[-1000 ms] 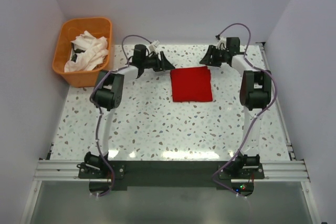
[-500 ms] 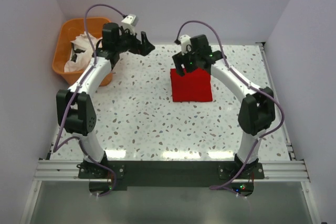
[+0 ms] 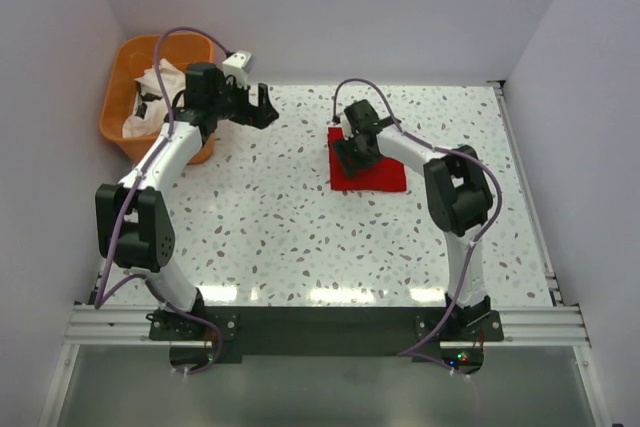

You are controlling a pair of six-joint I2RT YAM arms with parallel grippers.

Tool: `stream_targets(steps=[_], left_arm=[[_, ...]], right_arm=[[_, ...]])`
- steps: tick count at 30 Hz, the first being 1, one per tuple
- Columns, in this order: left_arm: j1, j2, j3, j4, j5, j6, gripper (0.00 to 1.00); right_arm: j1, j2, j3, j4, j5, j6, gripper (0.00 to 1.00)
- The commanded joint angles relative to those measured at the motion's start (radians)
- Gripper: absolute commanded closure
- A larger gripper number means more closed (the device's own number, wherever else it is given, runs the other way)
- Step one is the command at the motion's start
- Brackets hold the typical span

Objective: Fold and stack the t-shirts
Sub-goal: Neatly place the folded tshirt to the corner

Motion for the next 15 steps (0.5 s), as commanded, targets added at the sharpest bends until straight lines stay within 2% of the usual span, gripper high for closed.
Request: stream_targets(steps=[1,4,11,15], left_arm=[[-0.001,-0.038,0.008,0.010,-0.018,0.021,0.00],[0.001,-0.020,0.023,-0.007,-0.018,0.036,0.00],[0.001,0.037,0.068,-0.033,0.001,0.068,0.00],[0.001,0.074,0.111,-0.052,0.015,0.080,0.00]], right_arm=[[-0.077,0.061,0.024,-0.017,0.066,0.019,0.29],[-0.157,0.051,0.015,-0.033,0.049,-0.022,0.30],[-0.369,0.035,0.015,-0.097,0.015,-0.239,0.30],[-0.479,0.057,0.045,-0.123,0.000,-0.341,0.34]])
